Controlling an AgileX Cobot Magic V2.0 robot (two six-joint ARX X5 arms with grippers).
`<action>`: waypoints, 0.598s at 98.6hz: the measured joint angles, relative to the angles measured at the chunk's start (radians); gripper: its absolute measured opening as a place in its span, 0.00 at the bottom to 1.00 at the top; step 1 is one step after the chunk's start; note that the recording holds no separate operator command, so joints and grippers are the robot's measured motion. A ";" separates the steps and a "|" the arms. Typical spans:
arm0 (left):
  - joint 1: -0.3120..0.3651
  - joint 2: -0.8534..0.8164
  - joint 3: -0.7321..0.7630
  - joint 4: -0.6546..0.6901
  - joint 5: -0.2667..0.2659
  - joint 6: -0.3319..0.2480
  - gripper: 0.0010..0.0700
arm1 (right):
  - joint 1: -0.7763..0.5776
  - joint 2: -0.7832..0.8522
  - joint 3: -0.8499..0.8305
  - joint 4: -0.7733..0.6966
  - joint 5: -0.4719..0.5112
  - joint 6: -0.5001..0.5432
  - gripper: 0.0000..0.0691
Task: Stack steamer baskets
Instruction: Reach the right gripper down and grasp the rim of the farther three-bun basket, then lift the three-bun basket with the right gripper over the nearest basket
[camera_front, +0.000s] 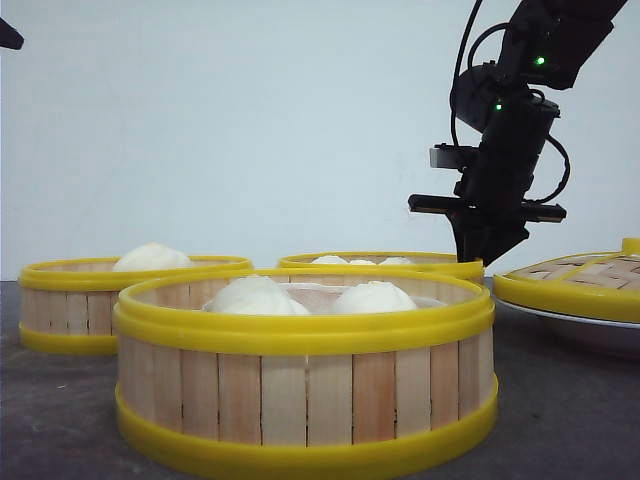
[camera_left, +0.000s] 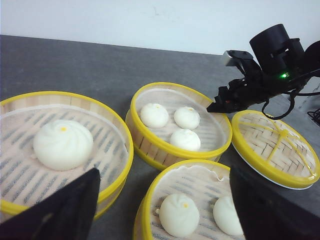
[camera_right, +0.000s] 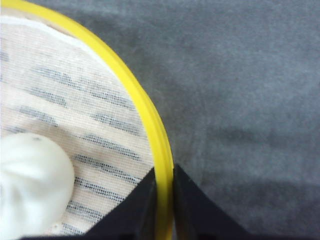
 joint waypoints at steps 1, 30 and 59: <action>0.000 0.000 0.000 0.000 0.000 0.000 0.72 | -0.001 0.000 0.003 0.000 0.000 0.001 0.04; 0.000 0.000 0.000 -0.018 0.000 0.001 0.72 | -0.013 -0.142 0.163 -0.116 0.016 0.004 0.04; 0.000 -0.021 0.000 -0.021 -0.001 0.011 0.72 | 0.042 -0.414 0.208 -0.256 -0.024 -0.048 0.04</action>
